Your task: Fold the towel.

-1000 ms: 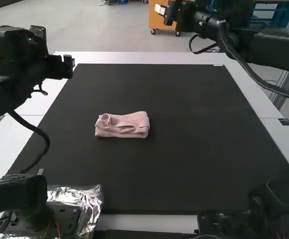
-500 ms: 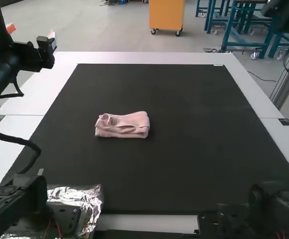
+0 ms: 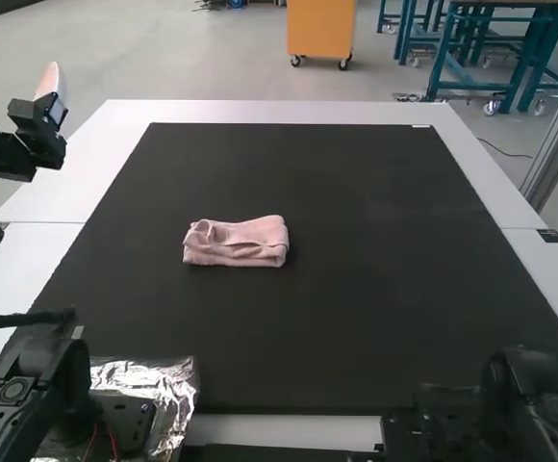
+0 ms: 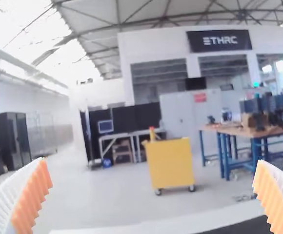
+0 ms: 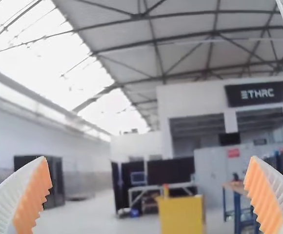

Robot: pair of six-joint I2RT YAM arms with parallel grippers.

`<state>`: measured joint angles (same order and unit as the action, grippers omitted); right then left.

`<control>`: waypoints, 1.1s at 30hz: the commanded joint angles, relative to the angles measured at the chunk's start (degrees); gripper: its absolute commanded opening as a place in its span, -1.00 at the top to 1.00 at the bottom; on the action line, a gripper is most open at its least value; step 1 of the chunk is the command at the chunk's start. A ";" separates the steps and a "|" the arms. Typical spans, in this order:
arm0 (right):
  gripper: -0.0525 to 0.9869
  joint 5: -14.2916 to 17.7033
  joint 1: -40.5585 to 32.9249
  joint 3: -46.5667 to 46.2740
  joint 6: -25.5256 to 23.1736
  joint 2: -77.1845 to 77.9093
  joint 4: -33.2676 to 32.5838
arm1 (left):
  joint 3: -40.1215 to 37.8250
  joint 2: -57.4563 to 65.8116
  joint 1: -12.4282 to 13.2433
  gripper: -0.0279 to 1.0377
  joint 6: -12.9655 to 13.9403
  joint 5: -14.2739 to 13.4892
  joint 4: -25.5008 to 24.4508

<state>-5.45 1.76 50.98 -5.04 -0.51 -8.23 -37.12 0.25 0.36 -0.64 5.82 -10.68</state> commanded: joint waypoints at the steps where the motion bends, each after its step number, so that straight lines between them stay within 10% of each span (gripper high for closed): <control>1: -0.85 2.64 1.49 -1.32 1.87 0.43 -1.44 | -0.05 -0.25 -0.45 -0.87 -4.36 0.24 -1.45; 8: -0.85 11.87 5.27 -12.75 4.42 0.43 3.04 | 6.01 -0.25 -0.36 -0.87 -1.99 -1.34 2.06; 15: -0.85 7.91 6.50 -23.82 -4.81 0.43 13.15 | 17.88 -0.25 -0.36 -0.87 0.12 -2.75 15.16; 25: -0.85 -1.67 6.41 -44.48 -5.07 0.43 26.51 | 35.89 -0.25 -0.36 -0.87 9.96 -21.21 31.86; 33: -0.85 2.99 6.24 -51.07 -3.84 0.51 21.59 | 37.12 -0.25 -0.45 -0.87 8.99 -20.85 21.58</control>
<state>-3.53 7.62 0.43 -9.50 -0.43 16.56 -0.30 0.30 0.30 8.78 -13.82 11.44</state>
